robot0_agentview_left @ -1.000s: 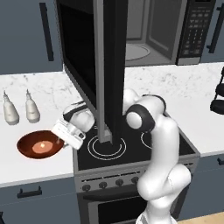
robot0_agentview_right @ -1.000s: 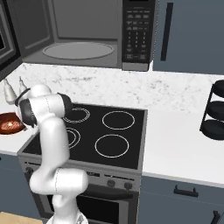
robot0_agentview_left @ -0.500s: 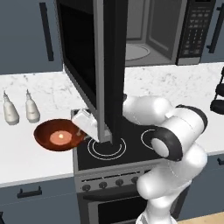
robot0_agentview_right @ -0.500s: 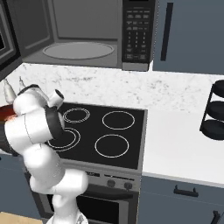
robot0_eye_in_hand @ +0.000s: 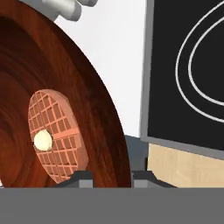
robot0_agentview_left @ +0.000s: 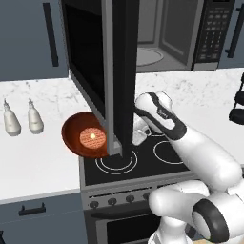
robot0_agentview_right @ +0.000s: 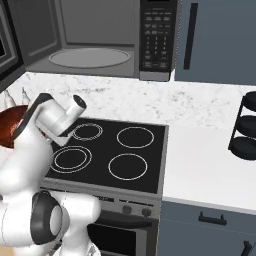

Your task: Open the microwave, place the bowl with waffle inside the microwave, then close the microwave door and turn it on.

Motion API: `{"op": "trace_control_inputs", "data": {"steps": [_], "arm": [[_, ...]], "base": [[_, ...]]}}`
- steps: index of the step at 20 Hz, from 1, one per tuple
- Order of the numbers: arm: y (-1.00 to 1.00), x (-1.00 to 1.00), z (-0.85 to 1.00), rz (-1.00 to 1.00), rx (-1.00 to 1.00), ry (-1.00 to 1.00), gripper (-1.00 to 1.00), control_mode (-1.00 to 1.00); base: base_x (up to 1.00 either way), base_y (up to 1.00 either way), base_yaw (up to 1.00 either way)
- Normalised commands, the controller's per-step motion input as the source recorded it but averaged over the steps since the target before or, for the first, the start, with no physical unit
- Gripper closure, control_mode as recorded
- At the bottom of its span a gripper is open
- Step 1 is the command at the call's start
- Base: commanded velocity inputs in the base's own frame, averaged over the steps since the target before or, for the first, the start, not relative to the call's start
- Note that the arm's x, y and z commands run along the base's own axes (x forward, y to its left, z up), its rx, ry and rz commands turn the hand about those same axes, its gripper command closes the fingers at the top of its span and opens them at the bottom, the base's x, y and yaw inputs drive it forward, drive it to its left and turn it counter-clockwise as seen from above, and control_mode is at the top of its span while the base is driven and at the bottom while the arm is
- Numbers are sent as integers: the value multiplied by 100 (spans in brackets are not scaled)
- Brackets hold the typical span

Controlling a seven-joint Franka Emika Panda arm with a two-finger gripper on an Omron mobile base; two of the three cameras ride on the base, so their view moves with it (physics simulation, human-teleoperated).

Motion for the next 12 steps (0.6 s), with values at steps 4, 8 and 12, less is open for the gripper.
{"op": "trace_control_inputs", "data": {"steps": [4, 8, 12], "arm": [[-100, -23, 100, -2, 6, -8, 100, -100], [-100, -13, 100, -9, 8, -9, 100, -100], [-87, -7, 100, -12, 7, -7, 100, -100]], "base": [[0, 0, 0], [0, 0, 0], [0, 0, 0]]}}
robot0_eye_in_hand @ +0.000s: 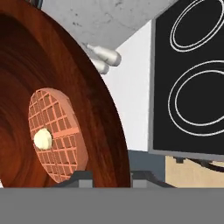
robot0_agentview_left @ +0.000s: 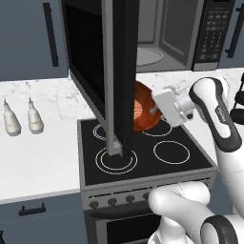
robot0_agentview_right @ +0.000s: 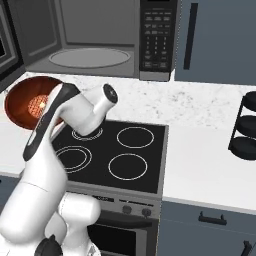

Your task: Open the microwave, place the bowl with waffle inside the microwave, then close the microwave door and turn it on.

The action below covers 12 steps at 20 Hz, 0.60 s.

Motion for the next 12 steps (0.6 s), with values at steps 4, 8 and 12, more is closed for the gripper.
{"op": "trace_control_inputs", "data": {"steps": [4, 8, 12], "arm": [[-59, 45, 100, -14, 2, 0, 100, -100], [-10, 100, 100, -13, 2, 1, 100, -100], [-15, 100, 99, -16, 2, 4, 100, -100]], "base": [[0, 0, 0], [0, 0, 0], [0, 0, 0]]}}
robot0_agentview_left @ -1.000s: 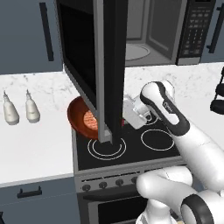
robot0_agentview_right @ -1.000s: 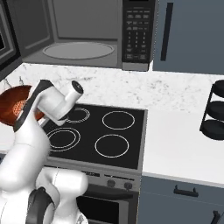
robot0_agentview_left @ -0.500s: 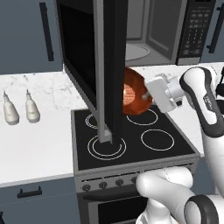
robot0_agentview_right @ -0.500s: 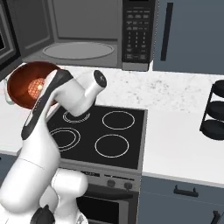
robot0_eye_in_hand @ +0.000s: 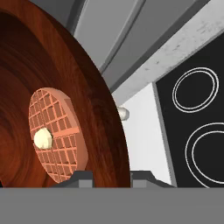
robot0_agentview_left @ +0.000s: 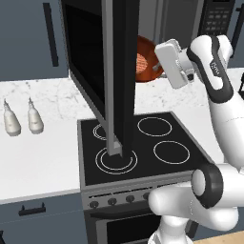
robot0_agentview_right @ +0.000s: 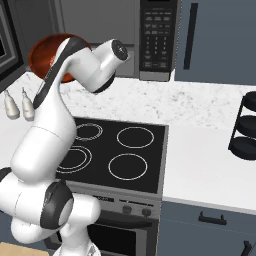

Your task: Open the microwave, place the bowl with waffle inside the microwave, then close the microwave door and turn it on.

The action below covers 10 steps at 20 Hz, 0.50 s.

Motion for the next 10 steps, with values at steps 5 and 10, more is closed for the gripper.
{"op": "trace_control_inputs", "data": {"steps": [5, 10], "arm": [[-12, 100, 44, -14, 2, 15, 100, -100], [0, 100, -11, -9, -2, 22, 100, -100]], "base": [[0, 0, 0], [0, 0, 0]]}}
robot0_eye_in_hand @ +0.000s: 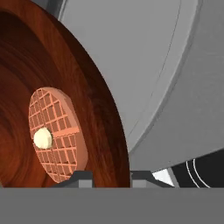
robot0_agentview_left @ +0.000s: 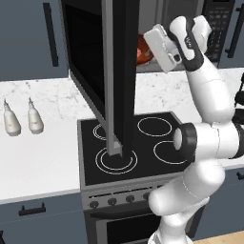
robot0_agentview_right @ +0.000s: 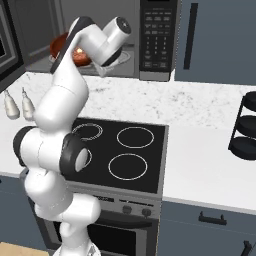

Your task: Open the microwave, place the bowl with waffle inside the microwave, then close the microwave door and turn it on.

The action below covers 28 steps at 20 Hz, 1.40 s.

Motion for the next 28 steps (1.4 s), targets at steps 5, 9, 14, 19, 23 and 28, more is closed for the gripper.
{"op": "trace_control_inputs", "data": {"steps": [5, 9, 14, 19, 23, 28], "arm": [[2, 100, 6, -11, 0, 7, -100, -100], [13, 26, -13, -1, -2, -4, -100, -100], [0, -100, 4, 9, 0, -38, -100, -100], [0, -100, -5, 13, -4, -36, -100, -100], [0, -100, -43, 19, -27, -31, -100, -100], [0, -100, -23, 16, -39, -38, -100, -100]], "base": [[0, 0, 0], [0, 0, 0], [0, 0, 0], [0, 0, 0], [0, 0, 0], [0, 0, 0]]}}
